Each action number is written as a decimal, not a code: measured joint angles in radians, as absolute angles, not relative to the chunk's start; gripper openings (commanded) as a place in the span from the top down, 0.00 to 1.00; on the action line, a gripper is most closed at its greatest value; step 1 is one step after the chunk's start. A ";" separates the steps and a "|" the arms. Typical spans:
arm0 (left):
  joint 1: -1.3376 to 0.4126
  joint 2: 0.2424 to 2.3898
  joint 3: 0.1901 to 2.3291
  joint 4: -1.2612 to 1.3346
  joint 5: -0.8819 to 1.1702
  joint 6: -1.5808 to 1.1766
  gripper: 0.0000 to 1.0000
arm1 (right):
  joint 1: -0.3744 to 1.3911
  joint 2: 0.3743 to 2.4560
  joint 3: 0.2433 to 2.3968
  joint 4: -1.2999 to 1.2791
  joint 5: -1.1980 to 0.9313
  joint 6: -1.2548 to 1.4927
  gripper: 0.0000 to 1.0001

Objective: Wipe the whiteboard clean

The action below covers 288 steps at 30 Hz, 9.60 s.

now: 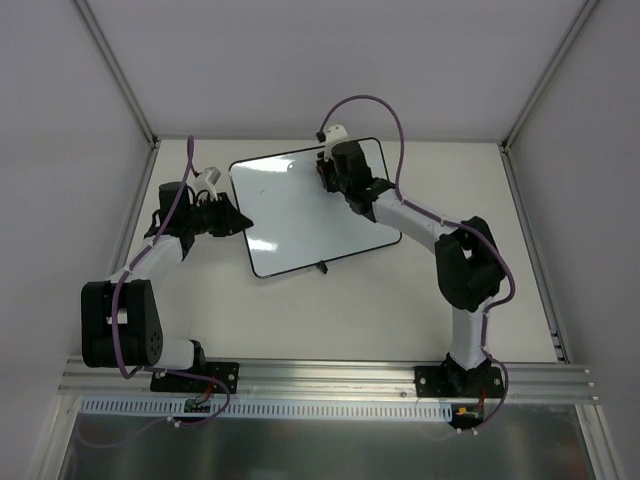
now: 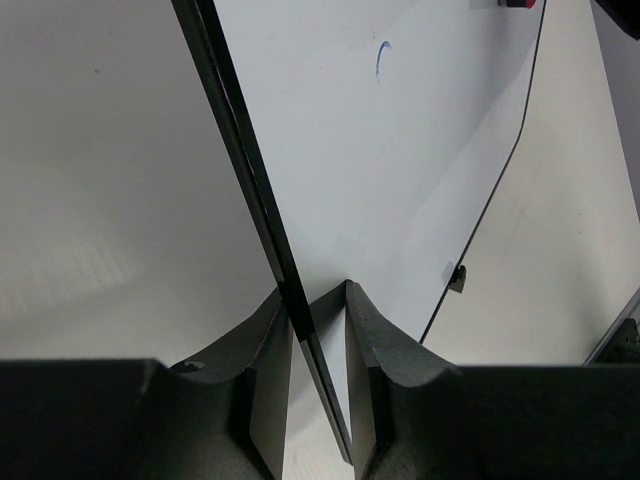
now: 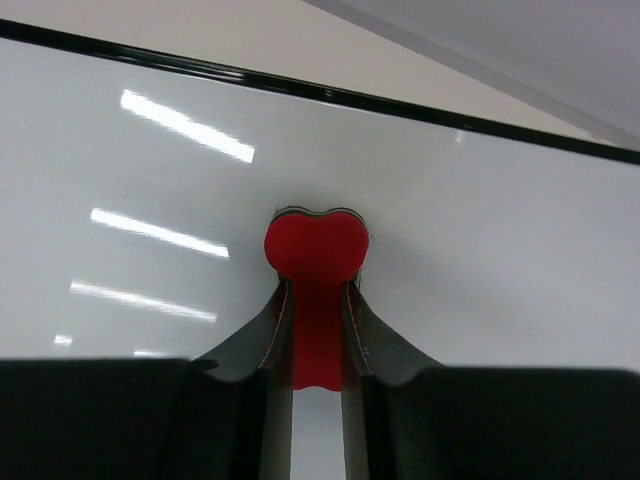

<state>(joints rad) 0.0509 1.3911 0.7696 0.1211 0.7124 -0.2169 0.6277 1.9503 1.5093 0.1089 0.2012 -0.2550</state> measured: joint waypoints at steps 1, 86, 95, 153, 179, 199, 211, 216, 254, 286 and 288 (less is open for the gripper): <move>0.051 1.391 0.770 0.120 0.712 -0.216 1.00 | 0.655 1.961 1.532 0.106 0.197 -0.265 1.00; 0.012 1.351 0.698 0.235 0.655 -0.251 1.00 | 0.023 1.411 0.770 -0.221 0.314 0.207 0.26; 0.012 1.341 0.675 0.272 0.654 -0.274 1.00 | 0.015 1.402 0.793 -0.197 0.124 0.057 0.07; 0.013 1.312 0.672 0.235 0.637 -0.277 1.00 | 0.120 1.995 1.466 -0.241 -0.680 -0.279 0.33; -0.001 1.270 0.673 0.196 0.584 -0.348 1.00 | 0.160 1.956 1.650 -0.274 -0.580 -0.216 0.33; -0.007 1.215 0.671 0.171 0.548 -0.352 1.00 | 0.178 2.124 1.750 -0.269 -0.599 -0.213 0.32; -0.026 1.137 0.612 0.167 0.530 -0.355 1.00 | 0.186 2.128 1.750 -0.257 -0.610 -0.236 0.32; -0.033 1.129 0.582 0.173 0.512 -0.361 1.00 | 0.191 2.127 1.744 -0.233 -0.609 -0.250 0.32; -0.073 1.071 0.525 0.196 0.432 -0.402 0.01 | 0.205 1.960 1.502 -0.181 -0.575 -0.290 0.01; -0.073 0.698 1.137 -0.342 -0.008 -0.208 0.01 | -0.034 0.999 1.371 -0.254 0.155 -0.281 0.01; -0.073 0.673 1.202 -0.366 -0.038 -0.170 0.01 | -0.034 0.947 1.398 -0.263 0.165 -0.281 0.01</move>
